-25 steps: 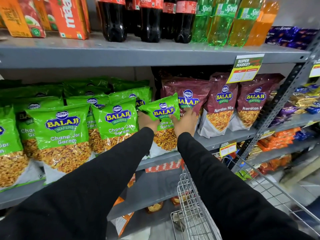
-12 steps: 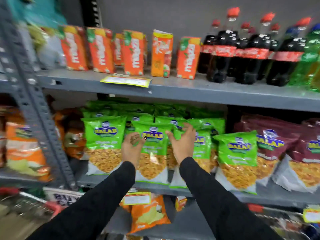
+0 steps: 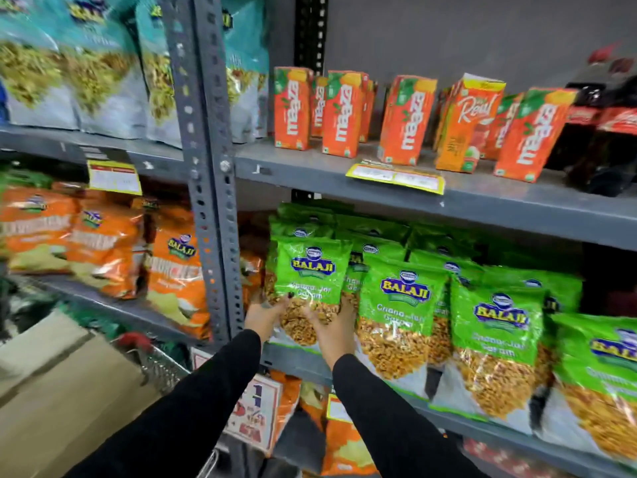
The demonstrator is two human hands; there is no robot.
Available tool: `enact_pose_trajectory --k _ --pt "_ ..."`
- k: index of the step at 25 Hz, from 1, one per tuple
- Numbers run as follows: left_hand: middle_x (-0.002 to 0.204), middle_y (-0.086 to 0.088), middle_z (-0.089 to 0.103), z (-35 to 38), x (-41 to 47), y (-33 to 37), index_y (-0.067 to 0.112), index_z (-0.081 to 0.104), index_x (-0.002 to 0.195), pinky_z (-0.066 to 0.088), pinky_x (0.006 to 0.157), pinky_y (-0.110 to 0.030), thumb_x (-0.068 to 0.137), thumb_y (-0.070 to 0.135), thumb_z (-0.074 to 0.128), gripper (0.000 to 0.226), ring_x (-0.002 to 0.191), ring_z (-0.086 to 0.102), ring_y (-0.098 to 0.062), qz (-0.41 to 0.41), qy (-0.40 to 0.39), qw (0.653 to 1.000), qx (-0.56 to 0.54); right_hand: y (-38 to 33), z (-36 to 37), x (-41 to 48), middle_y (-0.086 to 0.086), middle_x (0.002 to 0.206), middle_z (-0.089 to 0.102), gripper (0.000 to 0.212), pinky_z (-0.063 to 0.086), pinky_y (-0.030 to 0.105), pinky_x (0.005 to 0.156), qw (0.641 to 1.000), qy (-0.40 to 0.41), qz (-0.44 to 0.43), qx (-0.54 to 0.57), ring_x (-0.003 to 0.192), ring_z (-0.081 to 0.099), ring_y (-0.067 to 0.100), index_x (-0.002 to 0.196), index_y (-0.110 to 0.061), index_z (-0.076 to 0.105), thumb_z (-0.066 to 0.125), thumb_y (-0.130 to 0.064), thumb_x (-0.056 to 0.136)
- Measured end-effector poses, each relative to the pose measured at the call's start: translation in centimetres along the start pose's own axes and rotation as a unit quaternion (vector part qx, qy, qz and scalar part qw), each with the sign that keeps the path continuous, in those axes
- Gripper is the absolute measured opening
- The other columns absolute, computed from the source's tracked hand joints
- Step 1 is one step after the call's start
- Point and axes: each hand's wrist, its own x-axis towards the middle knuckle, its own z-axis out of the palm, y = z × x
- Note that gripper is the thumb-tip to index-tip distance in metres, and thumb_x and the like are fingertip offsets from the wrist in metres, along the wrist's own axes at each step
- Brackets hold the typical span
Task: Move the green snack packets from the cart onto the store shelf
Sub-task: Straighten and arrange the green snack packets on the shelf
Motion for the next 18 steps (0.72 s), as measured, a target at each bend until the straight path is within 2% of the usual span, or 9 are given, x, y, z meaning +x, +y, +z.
enact_pose_trajectory --k 1,2,4,6,8,12,14,18 --pt "0.143 -0.018 0.043 0.2 -0.1 0.5 0.005 0.034 0.140 0.051 0.081 -0.026 0.091 0.026 0.055 0.058 0.116 0.049 -0.026 -0.018 -0.014 1.000 -0.008 0.2 0.2 0.1 0.015 0.156 0.016 0.096 0.022 0.040 0.117 1.000 -0.003 0.020 0.006 0.144 0.019 0.028 0.145 -0.006 0.010 0.063 -0.048 0.077" --pt "0.145 -0.015 0.041 0.4 0.1 0.7 0.009 0.033 0.142 0.046 0.094 -0.035 0.094 0.034 0.046 0.056 0.124 0.046 -0.028 -0.046 -0.025 0.998 -0.021 0.4 0.2 0.2 0.014 0.156 0.016 0.097 0.023 0.040 0.115 0.999 -0.007 0.032 0.008 0.143 0.020 0.029 0.146 -0.008 0.009 0.062 -0.050 0.077" --pt "0.152 -0.010 0.031 0.8 0.1 0.9 0.017 0.027 0.145 0.027 0.111 -0.049 0.093 0.053 0.031 0.064 0.138 0.032 -0.030 -0.083 -0.044 0.994 -0.052 0.7 0.3 0.3 0.012 0.157 0.016 0.094 0.026 0.041 0.114 0.999 -0.017 0.028 0.013 0.142 0.023 0.029 0.146 -0.012 0.007 0.059 -0.051 0.078" --pt "0.156 -0.008 0.022 0.9 0.6 0.4 0.022 0.021 0.147 0.021 0.115 -0.050 0.080 0.072 0.026 0.084 0.142 0.026 -0.027 -0.080 -0.038 0.993 -0.074 0.6 0.5 0.1 0.011 0.157 0.018 0.091 0.026 0.042 0.114 0.999 -0.017 0.022 0.031 0.142 0.025 0.029 0.146 -0.014 0.007 0.057 -0.051 0.080" --pt "0.156 -0.009 0.022 1.0 1.2 0.0 0.023 0.020 0.147 0.021 0.117 -0.050 0.068 0.082 0.023 0.099 0.141 0.027 -0.027 -0.076 -0.029 0.993 -0.088 0.3 1.0 -0.2 0.010 0.157 0.016 0.090 0.023 0.041 0.115 0.998 -0.016 0.022 0.051 0.143 0.022 0.028 0.146 -0.015 0.006 0.056 -0.051 0.081" --pt "0.159 -0.007 0.011 0.8 1.8 0.9 0.018 0.012 0.148 0.011 0.119 -0.043 0.089 0.063 0.012 0.074 0.146 0.014 -0.024 -0.057 -0.013 0.995 -0.079 -0.6 2.9 -0.5 0.009 0.157 0.017 0.082 0.024 0.041 0.116 0.995 -0.034 0.023 0.090 0.143 0.022 0.028 0.146 -0.016 0.007 0.049 -0.051 0.085" --pt "0.159 -0.008 0.011 0.5 2.5 1.2 0.015 0.013 0.148 0.010 0.122 -0.043 0.088 0.065 0.014 0.078 0.146 0.013 -0.024 -0.053 0.025 0.997 -0.057 -1.2 4.0 -0.4 0.008 0.156 0.022 0.076 0.025 0.044 0.116 0.993 -0.039 0.031 0.107 0.142 0.023 0.029 0.146 -0.017 0.011 0.045 -0.051 0.087" --pt "0.158 -0.010 0.016 0.0 4.0 1.0 0.012 0.017 0.148 0.011 0.122 -0.043 0.074 0.080 0.016 0.100 0.144 0.018 -0.027 -0.075 0.083 0.992 -0.057 -1.5 5.8 -0.1 0.010 0.154 0.027 0.067 0.023 0.046 0.116 0.995 -0.056 0.025 0.082 0.141 0.023 0.031 0.145 -0.019 0.017 0.040 -0.050 0.089"
